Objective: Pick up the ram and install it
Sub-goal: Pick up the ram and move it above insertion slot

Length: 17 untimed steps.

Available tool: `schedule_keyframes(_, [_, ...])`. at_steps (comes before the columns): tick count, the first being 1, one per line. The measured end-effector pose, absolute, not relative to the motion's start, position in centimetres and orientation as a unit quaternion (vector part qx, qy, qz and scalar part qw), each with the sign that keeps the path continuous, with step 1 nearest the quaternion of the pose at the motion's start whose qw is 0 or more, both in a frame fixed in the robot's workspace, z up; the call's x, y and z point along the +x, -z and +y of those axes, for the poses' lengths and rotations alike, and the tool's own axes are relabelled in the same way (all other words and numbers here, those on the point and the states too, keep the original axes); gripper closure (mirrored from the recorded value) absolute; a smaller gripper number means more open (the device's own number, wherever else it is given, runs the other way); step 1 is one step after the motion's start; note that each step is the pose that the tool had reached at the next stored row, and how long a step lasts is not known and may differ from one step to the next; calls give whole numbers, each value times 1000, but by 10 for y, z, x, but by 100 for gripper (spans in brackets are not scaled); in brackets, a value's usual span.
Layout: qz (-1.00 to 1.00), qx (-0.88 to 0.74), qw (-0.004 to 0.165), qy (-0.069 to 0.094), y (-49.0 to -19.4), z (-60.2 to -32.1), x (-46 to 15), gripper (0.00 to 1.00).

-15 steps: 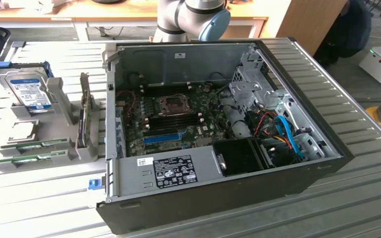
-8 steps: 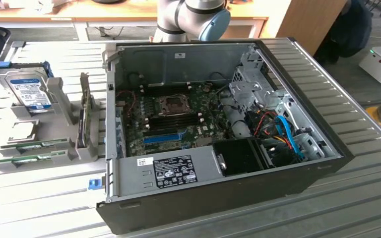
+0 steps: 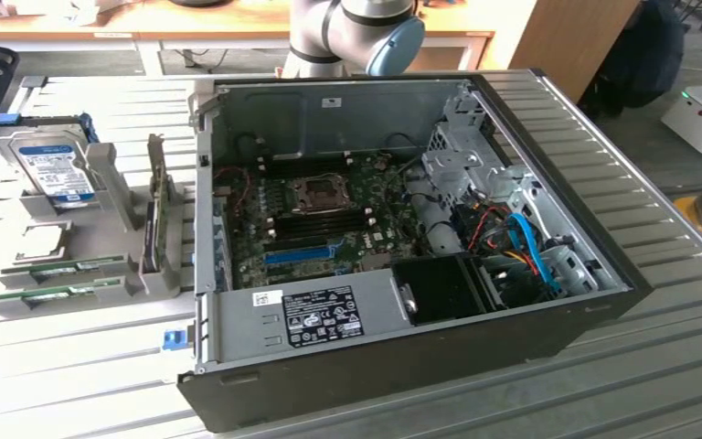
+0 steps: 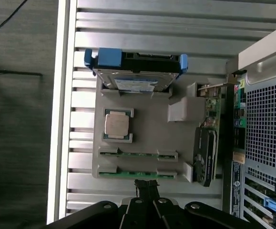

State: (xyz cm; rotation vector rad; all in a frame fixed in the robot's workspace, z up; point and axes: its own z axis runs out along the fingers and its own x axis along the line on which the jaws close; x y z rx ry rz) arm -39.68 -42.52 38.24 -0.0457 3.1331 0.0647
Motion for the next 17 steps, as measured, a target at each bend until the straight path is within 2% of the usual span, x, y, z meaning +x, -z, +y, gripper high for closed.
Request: schedule_keyframes(17, [990, -138, 1, -21, -381, -425, -397, 89])
